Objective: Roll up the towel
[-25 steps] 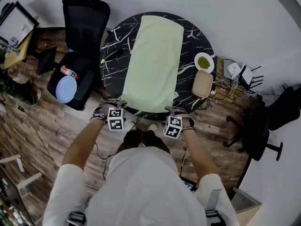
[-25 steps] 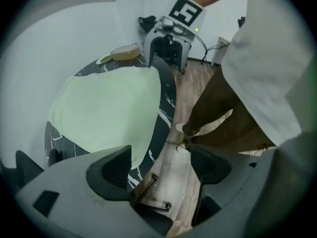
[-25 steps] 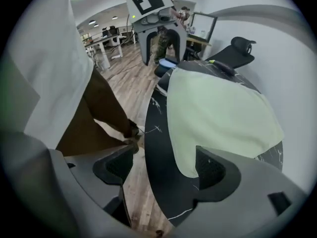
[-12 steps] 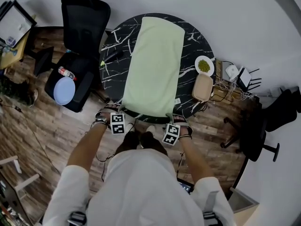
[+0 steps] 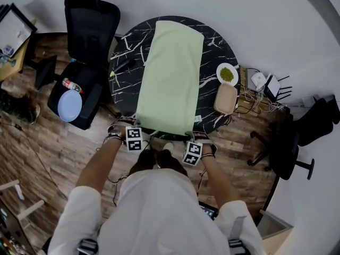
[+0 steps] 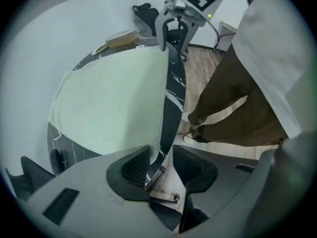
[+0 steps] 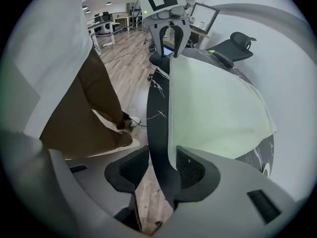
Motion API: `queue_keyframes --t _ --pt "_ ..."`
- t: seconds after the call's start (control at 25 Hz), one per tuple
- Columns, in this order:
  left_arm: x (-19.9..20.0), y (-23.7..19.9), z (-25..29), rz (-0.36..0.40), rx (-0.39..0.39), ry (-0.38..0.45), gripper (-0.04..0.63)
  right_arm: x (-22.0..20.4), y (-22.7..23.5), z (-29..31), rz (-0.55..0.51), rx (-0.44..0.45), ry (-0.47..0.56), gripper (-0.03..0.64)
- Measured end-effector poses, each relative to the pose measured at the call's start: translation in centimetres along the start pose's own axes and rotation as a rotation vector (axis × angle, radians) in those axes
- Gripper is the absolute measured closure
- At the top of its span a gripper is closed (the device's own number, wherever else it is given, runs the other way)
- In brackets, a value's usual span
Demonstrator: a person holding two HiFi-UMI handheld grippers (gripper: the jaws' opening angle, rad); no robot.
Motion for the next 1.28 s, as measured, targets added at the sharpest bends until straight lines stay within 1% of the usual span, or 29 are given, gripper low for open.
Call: queue_keyframes --t 0.04,0.12,0.24,0.28,0.32,0.48,0.68,0.8,0.88,1.0,1.12,1.2,1.28 --pt "-0.1 0.1 0.0 0.009 0.011 -0.003 0.478 0.0 -0.1 -0.1 -0.001 -0.001 0.001 0.456" --pt "-0.1 0.4 -0.1 0.02 0.017 -0.004 0.507 0.1 -0.5 -0.3 -0.011 -0.004 0.004 0.482" --pt "-0.4 1.0 -0.5 0.016 0.012 0.007 0.576 0.1 -1.3 -0.8 -0.014 -0.005 0.019 0.561" --pt "-0.6 1.3 -0.7 0.007 0.006 0.014 0.578 0.0 -1.6 -0.9 -0.001 -0.009 0.027 0.593" --pt "-0.8 1.6 -0.9 -0.003 -0.001 0.024 0.579 -0.2 -1.8 -1.0 0.016 -0.016 0.034 0.601" --pt "-1.2 2.9 -2.1 -0.029 -0.016 0.079 0.581 -0.5 -2.7 -2.5 0.062 -0.019 0.062 0.603" --pt "-1.2 4.9 -3.9 -0.034 -0.064 0.112 0.581 -0.4 -4.4 -4.7 0.093 0.05 0.097 0.603" --pt "-1.3 6.2 -4.4 -0.031 -0.096 0.116 0.581 -0.5 -5.3 -5.2 0.107 0.088 0.104 0.603" --pt "-1.4 6.6 -4.6 -0.035 -0.103 0.116 0.581 -0.5 -5.5 -5.7 0.13 0.097 0.116 0.603" --pt "-1.2 5.7 -5.6 -0.072 -0.08 0.13 0.581 -0.5 -4.2 -7.0 0.172 0.048 0.145 0.603" --pt "-0.7 3.0 -7.3 -0.121 -0.022 0.166 0.581 -0.7 -1.5 -8.6 0.225 -0.023 0.18 0.603" --pt "-0.4 1.1 -8.1 -0.133 0.025 0.177 0.581 -0.9 0.4 -9.2 0.263 -0.059 0.198 0.603" --pt "0.1 -0.6 -8.3 -0.148 0.046 0.179 0.58 -1.3 2.3 -9.3 0.291 -0.084 0.204 0.603"
Point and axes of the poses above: the fingertips, and each gripper's own axes: z forward along the fingers, y to its right, x out of its top, the point moved 7 cm from there along -z, backward along the fingers, and after that the axes turned 12 degrees about -z, right-handed, at the moved point
